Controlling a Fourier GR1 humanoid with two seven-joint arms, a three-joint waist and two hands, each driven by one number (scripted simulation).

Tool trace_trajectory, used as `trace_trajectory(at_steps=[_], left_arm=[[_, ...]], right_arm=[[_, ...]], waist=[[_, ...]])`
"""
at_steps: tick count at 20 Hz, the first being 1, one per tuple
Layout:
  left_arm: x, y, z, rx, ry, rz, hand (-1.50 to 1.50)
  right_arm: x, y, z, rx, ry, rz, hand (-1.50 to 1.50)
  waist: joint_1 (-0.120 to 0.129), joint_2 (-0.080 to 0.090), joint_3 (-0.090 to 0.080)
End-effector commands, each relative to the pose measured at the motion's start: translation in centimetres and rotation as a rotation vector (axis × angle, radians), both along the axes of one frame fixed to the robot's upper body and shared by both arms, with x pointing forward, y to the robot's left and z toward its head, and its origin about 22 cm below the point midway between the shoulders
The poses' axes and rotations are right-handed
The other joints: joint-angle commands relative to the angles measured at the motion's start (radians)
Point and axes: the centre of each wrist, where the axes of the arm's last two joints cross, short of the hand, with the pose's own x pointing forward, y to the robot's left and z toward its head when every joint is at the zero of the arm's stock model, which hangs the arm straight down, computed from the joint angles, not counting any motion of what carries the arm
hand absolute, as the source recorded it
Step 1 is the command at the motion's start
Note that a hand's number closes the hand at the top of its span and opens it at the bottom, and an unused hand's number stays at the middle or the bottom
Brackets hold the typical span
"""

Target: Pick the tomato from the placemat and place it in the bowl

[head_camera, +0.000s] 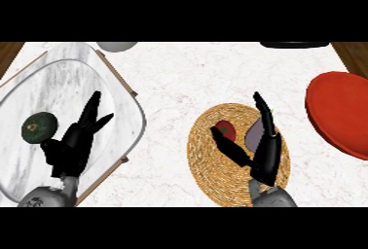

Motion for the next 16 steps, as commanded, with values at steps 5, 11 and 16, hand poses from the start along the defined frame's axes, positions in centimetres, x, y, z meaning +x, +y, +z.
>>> trace_trajectory(at_steps=[5,11,16], left_arm=[[0.5,-1.0,-0.7,-0.046,-0.024,-0.018,0.0],[0.8,-1.3,0.0,-0.059,-0.017,-0.026,0.0],[2.0,-1.7,-0.2,-0.046,-0.032,-0.033,0.0]], right_arm=[[-1.4,1.5,1.5,-0.127,0.047,-0.188,-1.5],[-1.7,1.5,6.4,-0.124,0.273,-0.209,-1.5],[0.0,1.8,9.2,-0.132,0.497,-0.192,-1.5]], waist=[[0.004,0.0,-0.006],[0.016,0.002,-0.002],[0.023,0.008,0.0]])
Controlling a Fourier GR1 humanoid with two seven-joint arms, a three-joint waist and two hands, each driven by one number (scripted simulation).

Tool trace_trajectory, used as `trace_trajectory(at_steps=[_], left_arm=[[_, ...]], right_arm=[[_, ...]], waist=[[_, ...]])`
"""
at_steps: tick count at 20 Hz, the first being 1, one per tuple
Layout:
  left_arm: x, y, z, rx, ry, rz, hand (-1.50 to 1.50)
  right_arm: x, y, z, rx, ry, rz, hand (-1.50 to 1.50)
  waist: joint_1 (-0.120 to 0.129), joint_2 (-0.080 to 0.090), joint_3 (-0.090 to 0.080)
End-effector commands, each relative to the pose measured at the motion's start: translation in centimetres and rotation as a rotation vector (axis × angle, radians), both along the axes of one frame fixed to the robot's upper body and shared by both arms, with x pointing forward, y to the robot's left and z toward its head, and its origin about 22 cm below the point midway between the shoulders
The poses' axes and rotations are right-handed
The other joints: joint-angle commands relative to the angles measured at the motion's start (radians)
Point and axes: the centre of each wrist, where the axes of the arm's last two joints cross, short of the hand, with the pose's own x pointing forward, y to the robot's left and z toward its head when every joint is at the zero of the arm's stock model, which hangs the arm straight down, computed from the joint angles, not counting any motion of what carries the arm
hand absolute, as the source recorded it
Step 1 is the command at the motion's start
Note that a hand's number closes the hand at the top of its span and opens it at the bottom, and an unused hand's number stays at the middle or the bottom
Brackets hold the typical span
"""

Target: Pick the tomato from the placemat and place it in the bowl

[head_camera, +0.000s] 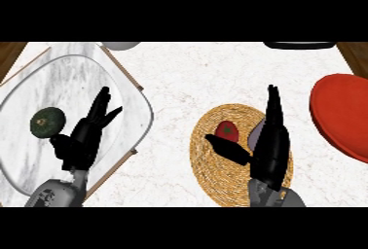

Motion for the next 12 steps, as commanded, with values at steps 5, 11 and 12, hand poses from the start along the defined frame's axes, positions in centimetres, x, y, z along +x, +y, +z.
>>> trace_trajectory(at_steps=[5,11,12], left_arm=[[1.2,-1.3,-0.1,-0.033,0.011,-0.01,0.0],[1.7,-0.6,-0.6,-0.031,-0.018,-0.017,0.0],[-1.5,-0.2,0.1,-0.011,-0.017,-0.006,0.0]], right_arm=[[1.3,1.0,2.5,0.031,0.307,-0.019,-1.5],[1.6,1.3,1.8,0.043,0.356,0.007,-1.5],[-0.3,-0.3,0.9,0.047,0.352,0.01,-1.5]], waist=[[0.012,0.006,0.002],[0.014,0.006,0.002],[0.016,0.003,0.002]])
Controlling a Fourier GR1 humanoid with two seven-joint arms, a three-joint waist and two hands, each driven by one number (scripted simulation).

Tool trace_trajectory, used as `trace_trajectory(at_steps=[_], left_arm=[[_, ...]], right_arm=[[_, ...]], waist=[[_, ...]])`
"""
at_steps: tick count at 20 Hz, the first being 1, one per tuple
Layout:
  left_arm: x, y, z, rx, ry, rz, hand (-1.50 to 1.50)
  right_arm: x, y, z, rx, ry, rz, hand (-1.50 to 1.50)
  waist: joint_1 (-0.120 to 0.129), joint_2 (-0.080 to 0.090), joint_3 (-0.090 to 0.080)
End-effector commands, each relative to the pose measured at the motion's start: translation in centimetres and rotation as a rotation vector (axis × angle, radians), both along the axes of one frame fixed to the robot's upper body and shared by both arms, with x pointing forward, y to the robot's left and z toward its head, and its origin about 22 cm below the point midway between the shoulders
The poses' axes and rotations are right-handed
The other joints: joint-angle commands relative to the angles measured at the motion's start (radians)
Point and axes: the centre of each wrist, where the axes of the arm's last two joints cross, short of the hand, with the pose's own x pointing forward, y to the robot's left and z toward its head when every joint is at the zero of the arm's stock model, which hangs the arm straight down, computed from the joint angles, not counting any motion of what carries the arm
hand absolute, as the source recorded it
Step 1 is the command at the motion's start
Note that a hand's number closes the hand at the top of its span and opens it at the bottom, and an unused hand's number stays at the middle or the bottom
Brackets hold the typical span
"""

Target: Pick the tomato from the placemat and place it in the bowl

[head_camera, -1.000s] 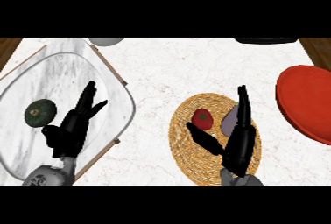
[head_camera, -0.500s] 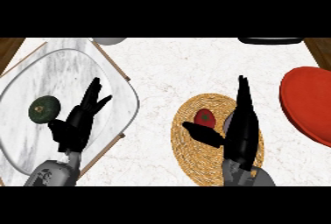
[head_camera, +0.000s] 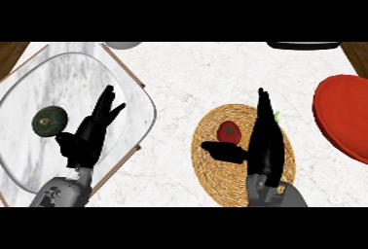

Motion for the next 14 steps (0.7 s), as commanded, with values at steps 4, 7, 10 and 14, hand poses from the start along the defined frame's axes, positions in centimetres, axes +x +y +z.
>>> trace_trajectory(at_steps=[4,7,10,14], left_arm=[[-0.1,-0.3,-0.1,-0.013,0.011,0.018,0.0],[0.1,-1.3,-0.3,-0.004,0.012,-0.002,0.0],[-0.3,-0.7,0.7,-0.003,0.001,-0.015,0.0],[1.3,-1.7,0.6,-0.014,0.011,-0.004,0.0]], right_arm=[[-2.6,-0.1,-1.1,0.07,0.046,0.002,-1.5],[-3.0,-0.3,-0.7,0.114,0.011,0.014,-1.5],[-2.4,-0.6,-2.2,0.133,-0.044,0.006,-1.5],[-2.3,0.3,-0.3,0.17,-0.046,0.016,-1.5]], waist=[[-0.002,0.0,-0.001],[-0.003,0.0,-0.001],[0.001,0.0,0.0],[-0.001,0.001,-0.001]])
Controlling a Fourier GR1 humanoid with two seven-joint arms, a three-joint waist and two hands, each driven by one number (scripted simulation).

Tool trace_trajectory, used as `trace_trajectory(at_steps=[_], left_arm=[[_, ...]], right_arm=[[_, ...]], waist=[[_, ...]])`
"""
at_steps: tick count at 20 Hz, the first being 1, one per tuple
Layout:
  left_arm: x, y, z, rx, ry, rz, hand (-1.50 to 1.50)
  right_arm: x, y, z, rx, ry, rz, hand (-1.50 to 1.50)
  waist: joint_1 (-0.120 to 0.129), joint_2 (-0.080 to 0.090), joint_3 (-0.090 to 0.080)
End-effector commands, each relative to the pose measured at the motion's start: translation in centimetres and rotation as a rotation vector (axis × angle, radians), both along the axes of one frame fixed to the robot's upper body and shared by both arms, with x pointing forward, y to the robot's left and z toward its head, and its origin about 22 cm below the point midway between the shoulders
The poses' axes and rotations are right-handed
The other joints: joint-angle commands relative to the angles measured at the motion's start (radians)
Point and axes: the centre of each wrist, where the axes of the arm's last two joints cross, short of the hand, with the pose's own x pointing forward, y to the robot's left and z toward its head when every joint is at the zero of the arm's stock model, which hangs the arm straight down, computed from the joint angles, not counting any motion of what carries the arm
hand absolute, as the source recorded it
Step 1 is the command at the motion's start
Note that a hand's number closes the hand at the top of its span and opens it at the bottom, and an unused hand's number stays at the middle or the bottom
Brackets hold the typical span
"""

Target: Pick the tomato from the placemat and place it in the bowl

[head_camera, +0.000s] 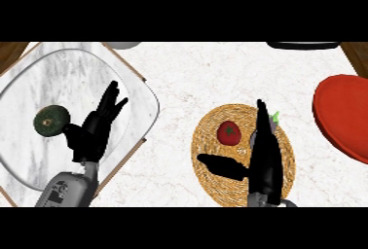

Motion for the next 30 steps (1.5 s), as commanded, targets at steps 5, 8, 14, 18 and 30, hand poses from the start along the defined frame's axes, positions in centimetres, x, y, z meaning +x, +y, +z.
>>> trace_trajectory(at_steps=[5,8,14,18,30], left_arm=[[-0.7,0.0,-1.2,0.012,0.01,0.004,0.0],[0.1,-1.5,-1.4,-0.012,-0.003,-0.001,0.0],[-2.2,1.2,0.9,-0.006,-0.005,-0.019,0.0],[-0.2,0.2,0.2,-0.007,-0.002,-0.005,0.0],[-0.5,1.1,0.0,-0.014,0.0,-0.003,0.0]], right_arm=[[-0.2,1.3,-1.8,0.106,0.005,-0.035,-1.5],[0.1,0.1,-2.1,0.114,0.004,-0.036,-1.5],[1.1,-0.2,-4.8,0.168,0.005,-0.055,-1.5],[1.7,-0.7,-5.8,0.153,-0.023,-0.048,-1.5],[3.2,0.0,-9.4,-0.012,0.137,-0.072,-1.5]], waist=[[0.001,0.001,0.0],[-0.001,0.001,0.0],[0.004,0.0,0.0],[0.0,0.0,0.0],[0.003,0.0,0.0]])
